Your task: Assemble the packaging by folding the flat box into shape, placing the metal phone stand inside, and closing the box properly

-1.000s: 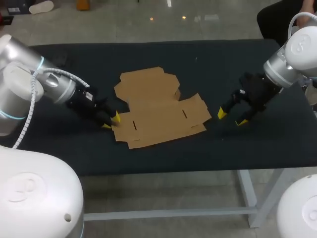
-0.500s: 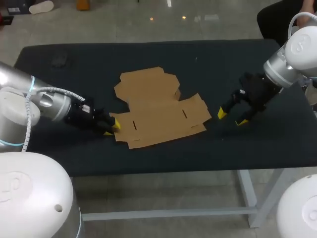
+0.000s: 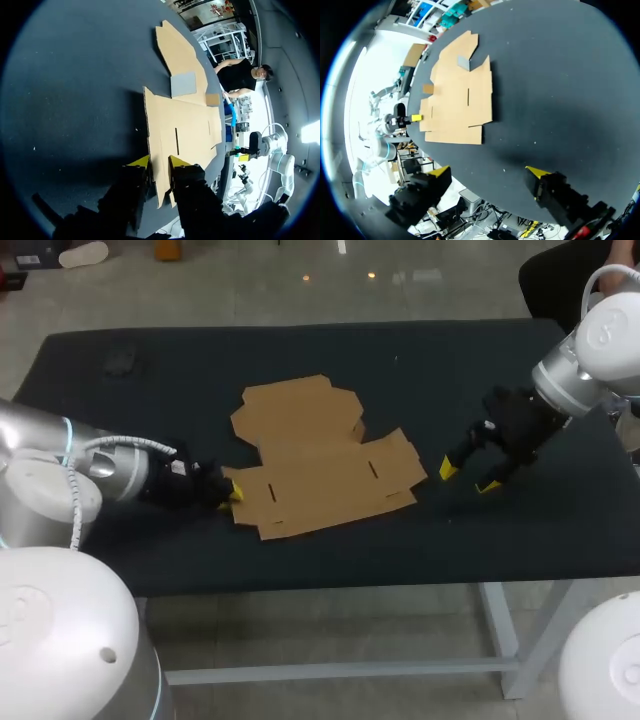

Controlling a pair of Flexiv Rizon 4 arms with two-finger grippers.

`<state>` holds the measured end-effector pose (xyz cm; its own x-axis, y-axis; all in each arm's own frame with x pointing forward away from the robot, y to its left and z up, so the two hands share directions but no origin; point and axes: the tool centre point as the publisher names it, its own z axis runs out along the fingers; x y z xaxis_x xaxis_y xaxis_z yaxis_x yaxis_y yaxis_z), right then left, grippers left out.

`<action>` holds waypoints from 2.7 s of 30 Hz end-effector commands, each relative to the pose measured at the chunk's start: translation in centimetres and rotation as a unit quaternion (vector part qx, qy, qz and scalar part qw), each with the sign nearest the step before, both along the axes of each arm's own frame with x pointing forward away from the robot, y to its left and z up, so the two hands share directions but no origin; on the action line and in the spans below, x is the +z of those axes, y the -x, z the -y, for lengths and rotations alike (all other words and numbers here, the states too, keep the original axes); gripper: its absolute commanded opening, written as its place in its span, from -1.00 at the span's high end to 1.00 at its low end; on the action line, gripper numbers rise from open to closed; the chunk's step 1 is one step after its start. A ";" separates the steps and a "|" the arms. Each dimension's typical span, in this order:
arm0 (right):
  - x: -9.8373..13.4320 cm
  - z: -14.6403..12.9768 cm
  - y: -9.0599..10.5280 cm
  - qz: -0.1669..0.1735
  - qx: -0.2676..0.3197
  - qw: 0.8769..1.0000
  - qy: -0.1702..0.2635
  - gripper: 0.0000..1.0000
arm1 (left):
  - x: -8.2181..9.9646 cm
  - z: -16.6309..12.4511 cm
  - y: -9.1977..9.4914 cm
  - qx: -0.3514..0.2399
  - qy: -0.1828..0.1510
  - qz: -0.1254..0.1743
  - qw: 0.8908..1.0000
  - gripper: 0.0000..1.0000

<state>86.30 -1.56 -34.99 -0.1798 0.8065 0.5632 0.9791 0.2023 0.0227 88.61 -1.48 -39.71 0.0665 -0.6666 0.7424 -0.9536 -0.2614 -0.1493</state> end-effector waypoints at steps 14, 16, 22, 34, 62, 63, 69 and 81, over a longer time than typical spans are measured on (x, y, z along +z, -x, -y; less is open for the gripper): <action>0.1 0.1 0.0 -0.001 0.002 1.000 -0.002 -1.00 | 1.3 -0.6 -0.2 -0.055 -0.006 -0.025 0.998 1.00; 0.1 0.1 0.0 -0.001 0.002 1.000 -0.002 -1.00 | 1.4 -0.6 -0.2 -0.063 -0.006 -0.027 0.998 1.00; 0.1 0.1 0.0 -0.001 0.002 1.000 -0.002 -1.00 | 1.6 -0.7 0.1 -0.078 -0.007 -0.028 0.997 1.00; 0.1 0.1 0.0 -0.001 0.002 1.000 -0.002 -1.00 | 0.5 0.4 0.6 -0.095 0.003 -0.029 0.995 1.00; 0.1 0.1 0.0 -0.001 0.002 1.000 -0.002 -1.00 | 0.3 0.9 0.7 -0.070 0.012 -0.025 0.997 0.00; 0.1 0.1 0.0 -0.001 0.002 1.000 -0.002 -1.00 | 0.4 0.8 0.7 -0.069 0.012 -0.025 0.997 -0.90; 0.1 0.1 0.0 -0.001 0.002 1.000 -0.002 -1.00 | 2.0 0.0 1.3 -0.054 -0.009 -0.017 0.998 -1.00; 0.1 0.1 0.0 -0.001 0.002 1.000 -0.002 -1.00 | 6.1 -1.0 4.7 -0.042 -0.081 -0.013 0.996 -1.00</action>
